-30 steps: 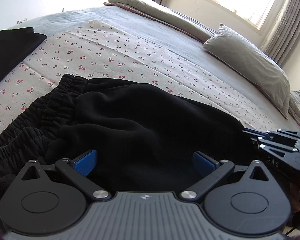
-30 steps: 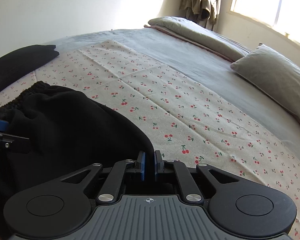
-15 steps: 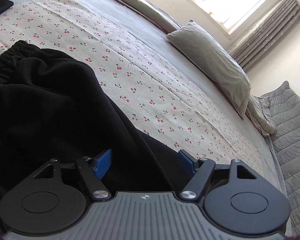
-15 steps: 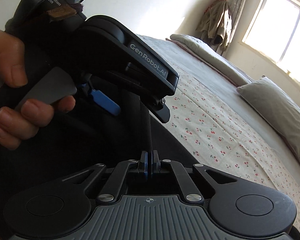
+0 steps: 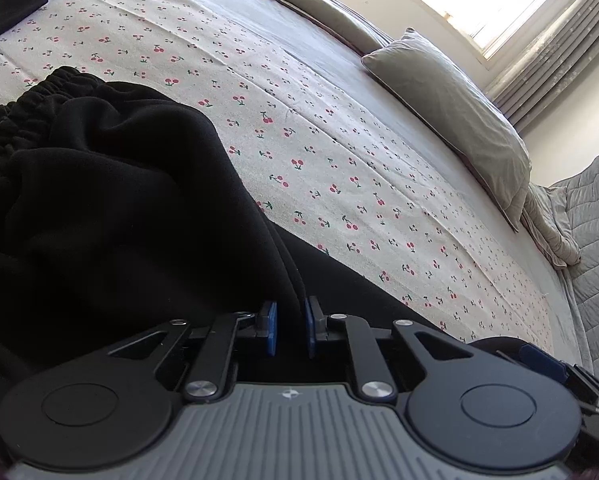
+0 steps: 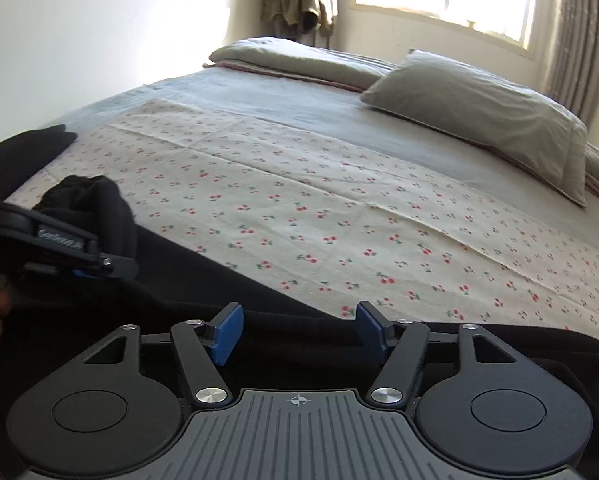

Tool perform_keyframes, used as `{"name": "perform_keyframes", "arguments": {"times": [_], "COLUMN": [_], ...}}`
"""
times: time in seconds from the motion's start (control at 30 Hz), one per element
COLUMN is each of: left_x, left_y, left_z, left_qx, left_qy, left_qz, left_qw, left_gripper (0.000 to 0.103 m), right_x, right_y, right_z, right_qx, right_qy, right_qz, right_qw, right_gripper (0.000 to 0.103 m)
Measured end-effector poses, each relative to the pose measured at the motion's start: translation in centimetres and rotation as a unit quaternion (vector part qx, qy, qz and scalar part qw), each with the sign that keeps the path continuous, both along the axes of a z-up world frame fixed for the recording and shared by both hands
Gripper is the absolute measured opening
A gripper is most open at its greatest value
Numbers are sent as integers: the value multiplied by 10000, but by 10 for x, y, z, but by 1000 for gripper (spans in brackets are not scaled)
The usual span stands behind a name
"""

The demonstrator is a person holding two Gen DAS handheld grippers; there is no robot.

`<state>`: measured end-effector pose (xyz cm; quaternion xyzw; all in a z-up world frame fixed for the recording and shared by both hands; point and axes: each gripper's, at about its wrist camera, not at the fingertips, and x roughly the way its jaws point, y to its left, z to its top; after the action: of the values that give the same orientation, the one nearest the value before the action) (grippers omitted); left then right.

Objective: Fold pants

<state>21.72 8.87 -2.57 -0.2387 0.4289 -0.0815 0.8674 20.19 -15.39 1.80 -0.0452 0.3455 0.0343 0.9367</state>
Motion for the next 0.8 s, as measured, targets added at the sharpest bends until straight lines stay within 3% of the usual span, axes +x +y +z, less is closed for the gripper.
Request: {"name": "perform_keyframes", "arguments": {"times": [0.13,0.33,0.47,0.63,0.67,0.8], "left_x": [-2,-3,-2,-2,-2,-3], "left_y": [-2,-7,-9,-11,-12,-11], "left_z": [2,3,2,2,2,5], "left_qx": [115,290,333,363,368,326], "left_qy": [-57,-118,-127,-126,-126,-137], "left_qz": [-25,-50,-62,-61,-57,-30], "left_qw": [9999,9995,9993,9992,9992,9994], "left_gripper": [14,14,14,14,14,11], "right_x": [19,40,55,65,66,59], "right_y": [-59,-119,-120,-109,-108,-112], "right_z": [-7,-38,-55,-59,-59,-56], "right_qx": [433,1507,1434,985,866,503], "right_qy": [337,1101,1375,1363,1327,1143], "right_qz": [-1247,-2500,-2912,-3110,-3161,-3318], "right_qw": [9907,9501,9358,9354,9354,9350], "right_gripper": [75,75,75,74,68,10]}}
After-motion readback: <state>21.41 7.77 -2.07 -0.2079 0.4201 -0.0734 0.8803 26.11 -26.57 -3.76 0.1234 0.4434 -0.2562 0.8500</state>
